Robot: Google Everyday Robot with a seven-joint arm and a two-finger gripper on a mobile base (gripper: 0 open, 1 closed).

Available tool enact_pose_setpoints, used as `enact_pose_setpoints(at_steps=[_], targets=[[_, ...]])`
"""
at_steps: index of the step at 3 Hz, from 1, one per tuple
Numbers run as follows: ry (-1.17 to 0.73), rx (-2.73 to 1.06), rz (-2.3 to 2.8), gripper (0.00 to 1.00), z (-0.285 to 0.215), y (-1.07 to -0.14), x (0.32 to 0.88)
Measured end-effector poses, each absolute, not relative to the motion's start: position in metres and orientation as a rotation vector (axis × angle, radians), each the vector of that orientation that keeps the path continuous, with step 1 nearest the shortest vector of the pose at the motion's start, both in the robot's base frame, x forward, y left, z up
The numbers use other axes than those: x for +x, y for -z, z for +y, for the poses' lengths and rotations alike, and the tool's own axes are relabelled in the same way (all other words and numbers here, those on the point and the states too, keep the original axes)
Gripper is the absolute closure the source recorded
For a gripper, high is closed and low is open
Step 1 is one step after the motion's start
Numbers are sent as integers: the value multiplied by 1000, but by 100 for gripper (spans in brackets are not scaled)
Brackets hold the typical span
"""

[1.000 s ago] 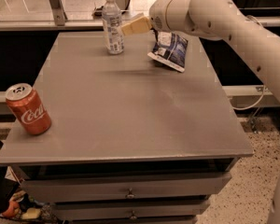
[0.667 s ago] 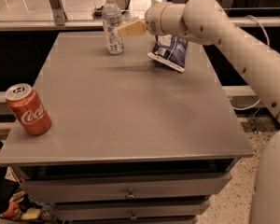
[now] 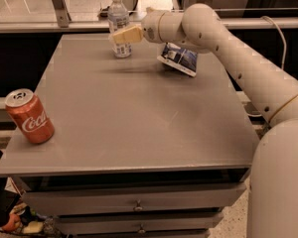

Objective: Move blue plastic bottle near coke can

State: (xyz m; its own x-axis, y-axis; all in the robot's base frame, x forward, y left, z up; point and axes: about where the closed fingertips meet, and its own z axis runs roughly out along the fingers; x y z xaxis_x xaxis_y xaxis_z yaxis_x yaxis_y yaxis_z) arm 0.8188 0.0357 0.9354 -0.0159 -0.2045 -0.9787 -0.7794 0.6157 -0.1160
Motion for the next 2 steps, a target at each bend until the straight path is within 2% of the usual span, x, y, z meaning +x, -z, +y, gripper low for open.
enact_pose_setpoints(at_steps=[2], targets=[[-625,-862,1535,0,68,-937,820]])
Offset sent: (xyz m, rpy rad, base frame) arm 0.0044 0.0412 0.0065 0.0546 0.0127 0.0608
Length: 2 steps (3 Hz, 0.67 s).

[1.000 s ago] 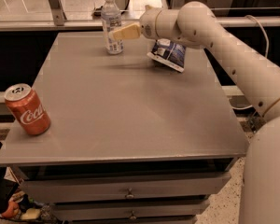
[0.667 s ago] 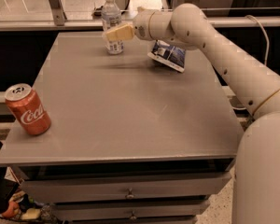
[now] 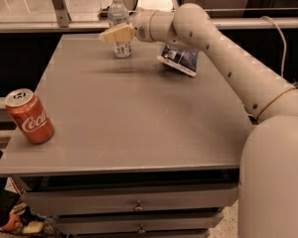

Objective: Move blue plastic bottle near coke can

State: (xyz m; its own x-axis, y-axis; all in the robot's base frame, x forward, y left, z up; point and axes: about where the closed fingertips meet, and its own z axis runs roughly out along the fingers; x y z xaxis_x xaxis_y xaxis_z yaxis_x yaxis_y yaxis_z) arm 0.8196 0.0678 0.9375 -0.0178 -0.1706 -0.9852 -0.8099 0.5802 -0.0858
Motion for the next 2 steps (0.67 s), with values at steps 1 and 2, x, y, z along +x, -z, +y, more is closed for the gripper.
enact_pose_setpoints(at_steps=[1,2], targets=[[-651,-852,1523,26,81,-937,824],[-662,-843,1519,48,86,-935,827]])
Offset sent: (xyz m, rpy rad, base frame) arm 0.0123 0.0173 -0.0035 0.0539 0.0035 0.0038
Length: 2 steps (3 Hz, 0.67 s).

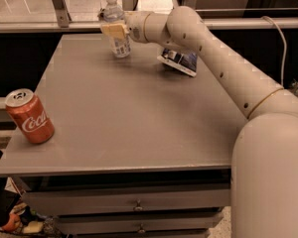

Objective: Move blue plastic bottle near coke can

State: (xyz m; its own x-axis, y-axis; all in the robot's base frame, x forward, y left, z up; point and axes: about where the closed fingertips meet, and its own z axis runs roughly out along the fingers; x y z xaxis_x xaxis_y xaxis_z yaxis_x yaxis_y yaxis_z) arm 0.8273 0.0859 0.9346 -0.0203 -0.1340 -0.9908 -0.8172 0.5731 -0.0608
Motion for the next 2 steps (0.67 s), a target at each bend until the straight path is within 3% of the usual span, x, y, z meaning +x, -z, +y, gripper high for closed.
enact_pose_setpoints(at_steps=[2], targets=[[-670,-848,1518,95,92,-933,826]])
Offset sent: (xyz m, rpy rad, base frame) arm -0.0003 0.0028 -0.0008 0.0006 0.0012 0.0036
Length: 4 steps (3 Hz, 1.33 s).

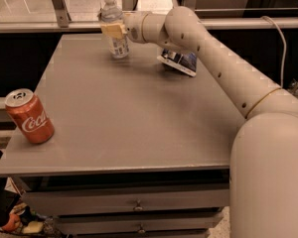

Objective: Move blue plastic bottle near coke can

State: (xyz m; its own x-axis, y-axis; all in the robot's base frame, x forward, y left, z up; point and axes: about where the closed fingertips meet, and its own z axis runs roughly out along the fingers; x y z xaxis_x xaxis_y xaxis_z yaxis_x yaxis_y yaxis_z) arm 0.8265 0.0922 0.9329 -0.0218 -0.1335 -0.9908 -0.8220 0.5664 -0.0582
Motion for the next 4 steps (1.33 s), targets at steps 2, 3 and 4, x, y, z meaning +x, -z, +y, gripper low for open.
enact_pose_setpoints(at_steps=[2,3,4], targets=[[-700,-881,1519,100,91,-947,813],[-737,-900,1523,100,85,-965,785],[-794,-905,1505,100,75,-976,731]])
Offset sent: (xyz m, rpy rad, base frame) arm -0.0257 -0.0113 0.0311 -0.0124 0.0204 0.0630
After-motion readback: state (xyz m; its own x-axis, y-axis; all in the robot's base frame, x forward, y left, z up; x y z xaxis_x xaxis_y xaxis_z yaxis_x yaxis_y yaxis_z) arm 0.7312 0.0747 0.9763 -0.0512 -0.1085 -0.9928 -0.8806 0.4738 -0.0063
